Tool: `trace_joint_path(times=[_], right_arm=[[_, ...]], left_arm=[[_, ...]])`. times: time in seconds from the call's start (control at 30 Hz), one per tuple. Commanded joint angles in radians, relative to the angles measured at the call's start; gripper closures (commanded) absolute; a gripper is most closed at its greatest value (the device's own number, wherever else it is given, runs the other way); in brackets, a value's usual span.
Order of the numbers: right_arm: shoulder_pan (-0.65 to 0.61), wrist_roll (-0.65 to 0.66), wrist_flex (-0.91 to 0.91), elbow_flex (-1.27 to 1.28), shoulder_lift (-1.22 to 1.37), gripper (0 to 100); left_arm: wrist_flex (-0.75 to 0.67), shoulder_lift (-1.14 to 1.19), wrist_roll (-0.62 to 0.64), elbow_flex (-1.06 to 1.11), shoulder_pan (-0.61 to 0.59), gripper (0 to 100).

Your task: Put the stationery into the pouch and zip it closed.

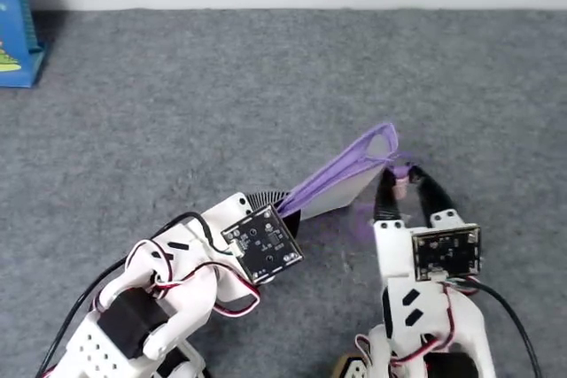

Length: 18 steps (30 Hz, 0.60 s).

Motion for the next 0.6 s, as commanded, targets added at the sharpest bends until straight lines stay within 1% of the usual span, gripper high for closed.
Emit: trace_joint_path(times=[0.0,0.23,0.3,0.57], right_arm=[[0.114,0.031,-0.071,0.028,0.012,99.1],[0.205,0.149,-0.433,0.285,0.012,99.1],[0.234,0.157,-0.472,0.31,0.012,99.1],[0.349,0.158,-0.518,0.31,0.012,99.1]], left_arm=[[-0.002,-0.023,-0.006,-0.013,-0.012,99],[0.0,-0.023,-0.006,-0.013,-0.012,99],[0.0,-0.023,-0.006,-0.013,-0.012,99],[0.0,-0.023,-0.008,-0.013,-0.012,99]])
